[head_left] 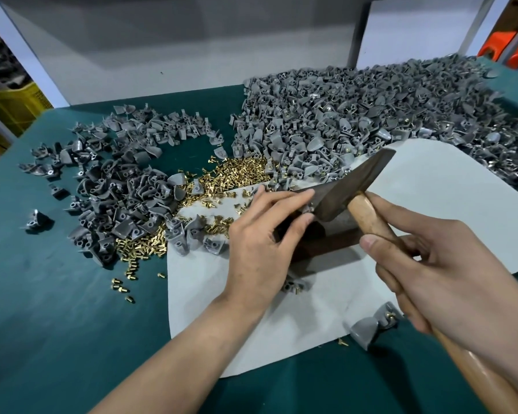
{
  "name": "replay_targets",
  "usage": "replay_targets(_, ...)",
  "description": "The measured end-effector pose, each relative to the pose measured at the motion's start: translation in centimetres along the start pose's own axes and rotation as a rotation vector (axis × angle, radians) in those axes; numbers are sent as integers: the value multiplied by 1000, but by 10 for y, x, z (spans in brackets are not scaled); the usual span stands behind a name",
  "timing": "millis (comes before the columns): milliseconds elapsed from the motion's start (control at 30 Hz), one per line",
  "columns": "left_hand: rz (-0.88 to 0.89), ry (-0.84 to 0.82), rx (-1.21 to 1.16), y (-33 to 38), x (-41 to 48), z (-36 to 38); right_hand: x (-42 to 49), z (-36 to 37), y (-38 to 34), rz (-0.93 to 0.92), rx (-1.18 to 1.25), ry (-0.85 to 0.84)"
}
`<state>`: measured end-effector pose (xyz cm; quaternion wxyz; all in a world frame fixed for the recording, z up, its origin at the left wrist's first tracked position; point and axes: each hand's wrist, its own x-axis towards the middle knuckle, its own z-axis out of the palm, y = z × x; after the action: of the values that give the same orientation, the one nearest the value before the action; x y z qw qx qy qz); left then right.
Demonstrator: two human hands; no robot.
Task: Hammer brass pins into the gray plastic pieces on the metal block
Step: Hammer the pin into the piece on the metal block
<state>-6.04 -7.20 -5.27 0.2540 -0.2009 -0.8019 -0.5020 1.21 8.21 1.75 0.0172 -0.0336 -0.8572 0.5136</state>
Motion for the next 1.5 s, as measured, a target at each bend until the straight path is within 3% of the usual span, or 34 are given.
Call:
replay_targets(100, -57, -18, -74, 0, 0, 1, 1, -2, 1, -31, -28, 17)
replay_targets(300, 8, 28, -94, -3, -1, 3, 4, -8, 0, -156, -134, 95)
replay_targets(667, -35, 33, -168, -3, 2, 7, 2, -5, -19, -300, -490, 178)
replay_targets(900, -41, 15, -186, -2, 0, 4, -3, 0, -19, -276, -455, 153)
replay_targets(1067, -43, 18, -172, -2, 1, 5, -4, -2, -17, -338, -606, 212)
replay_targets(1167, -51, 13, -139, -2, 1, 5, -4, 9, -19, -205, -507, 100)
replay_targets(1400, -39, 17, -141, 1, 2, 5, 2, -4, -16, -302, -591, 164)
replay_targets(1500, -36, 9, -123, -1, 0, 5, -2, 3, -15, -235, -460, 100)
